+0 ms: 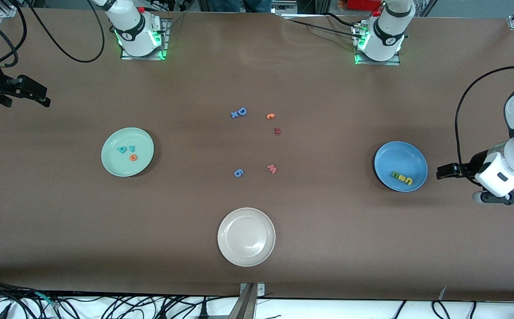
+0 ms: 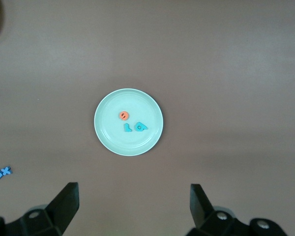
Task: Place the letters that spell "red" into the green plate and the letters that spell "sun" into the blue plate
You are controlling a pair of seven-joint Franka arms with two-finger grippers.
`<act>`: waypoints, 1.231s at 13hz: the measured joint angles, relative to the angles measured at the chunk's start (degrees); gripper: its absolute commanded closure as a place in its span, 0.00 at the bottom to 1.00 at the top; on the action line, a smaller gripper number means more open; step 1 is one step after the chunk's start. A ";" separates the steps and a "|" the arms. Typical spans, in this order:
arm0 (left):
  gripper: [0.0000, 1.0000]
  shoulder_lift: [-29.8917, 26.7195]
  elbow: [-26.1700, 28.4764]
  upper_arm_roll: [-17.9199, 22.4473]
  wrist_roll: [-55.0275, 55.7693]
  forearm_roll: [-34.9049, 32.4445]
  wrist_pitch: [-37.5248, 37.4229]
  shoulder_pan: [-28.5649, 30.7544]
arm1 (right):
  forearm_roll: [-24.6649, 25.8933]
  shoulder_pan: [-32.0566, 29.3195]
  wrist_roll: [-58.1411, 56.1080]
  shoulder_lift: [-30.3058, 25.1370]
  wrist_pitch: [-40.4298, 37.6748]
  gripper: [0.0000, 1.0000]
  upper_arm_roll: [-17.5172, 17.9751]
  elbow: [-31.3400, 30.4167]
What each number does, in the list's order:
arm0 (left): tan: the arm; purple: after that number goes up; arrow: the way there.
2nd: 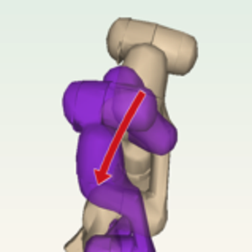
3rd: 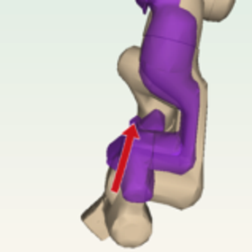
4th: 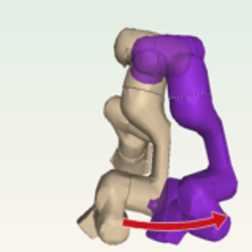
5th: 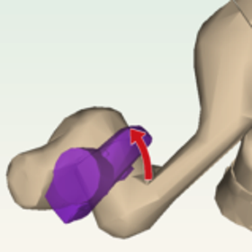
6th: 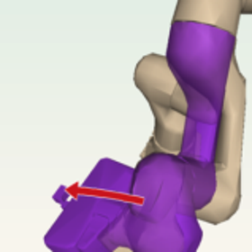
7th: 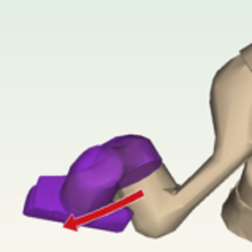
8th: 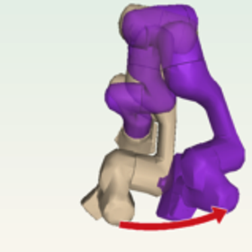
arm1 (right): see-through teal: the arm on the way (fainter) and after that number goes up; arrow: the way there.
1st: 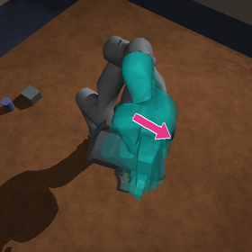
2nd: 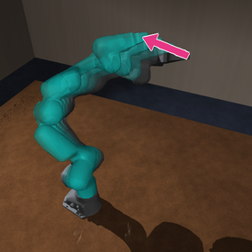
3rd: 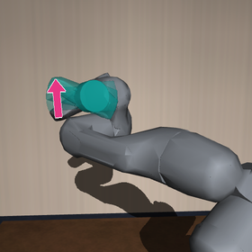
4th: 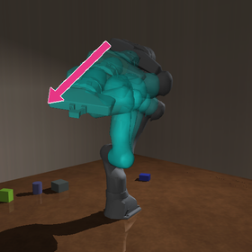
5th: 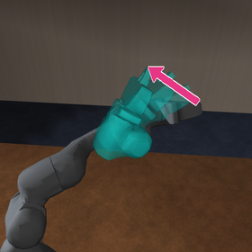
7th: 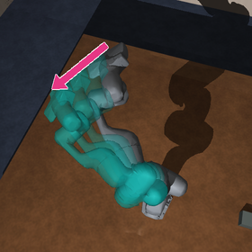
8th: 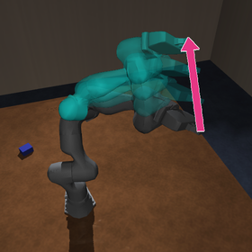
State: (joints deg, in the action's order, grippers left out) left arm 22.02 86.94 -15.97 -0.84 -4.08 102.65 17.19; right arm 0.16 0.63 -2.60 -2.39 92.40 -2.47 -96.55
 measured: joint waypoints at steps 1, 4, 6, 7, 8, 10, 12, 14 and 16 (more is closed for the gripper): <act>0.00 -2.31 0.15 5.15 -1.78 2.22 -2.06 -4.26 | 0.00 0.00 0.00 0.00 0.00 0.00 0.00 0.00; 0.00 -10.46 1.29 9.58 -2.80 3.05 -5.97 -8.58 | 0.00 0.00 0.00 0.00 0.00 0.00 0.00 0.03; 0.00 -15.79 2.64 9.83 -2.88 3.05 -8.99 -8.79 | 0.00 0.00 0.00 0.01 0.00 0.00 0.00 0.05; 0.00 -17.82 3.18 9.91 -3.00 3.05 -10.70 -8.83 | 0.00 0.00 0.00 0.00 0.00 0.00 0.00 0.05; 0.00 -19.25 3.54 9.95 -3.11 3.05 -11.96 -8.97 | 0.00 0.00 0.00 0.00 0.00 0.00 0.00 0.05; 0.00 -20.55 4.18 9.97 -3.16 3.05 -13.21 -9.74 | 0.00 0.00 0.00 0.01 0.00 0.00 0.00 0.05; 0.00 -20.68 4.82 9.99 -3.16 3.05 -13.23 -10.66 | 0.00 0.00 0.00 0.01 0.00 0.00 0.00 0.05; 0.00 -20.66 5.11 10.00 -3.16 3.05 -13.53 -11.08 | 0.00 0.00 0.00 0.01 0.00 0.00 -0.01 0.05; 0.00 -20.63 5.24 10.16 -3.16 3.05 -14.24 -11.08 | 0.00 0.00 0.00 0.01 0.00 0.00 -0.02 0.05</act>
State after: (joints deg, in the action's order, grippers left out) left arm 1.39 92.17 -5.81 -4.00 -1.03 88.42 6.11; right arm 0.16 0.63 -2.60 -2.39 92.40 -2.49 -96.50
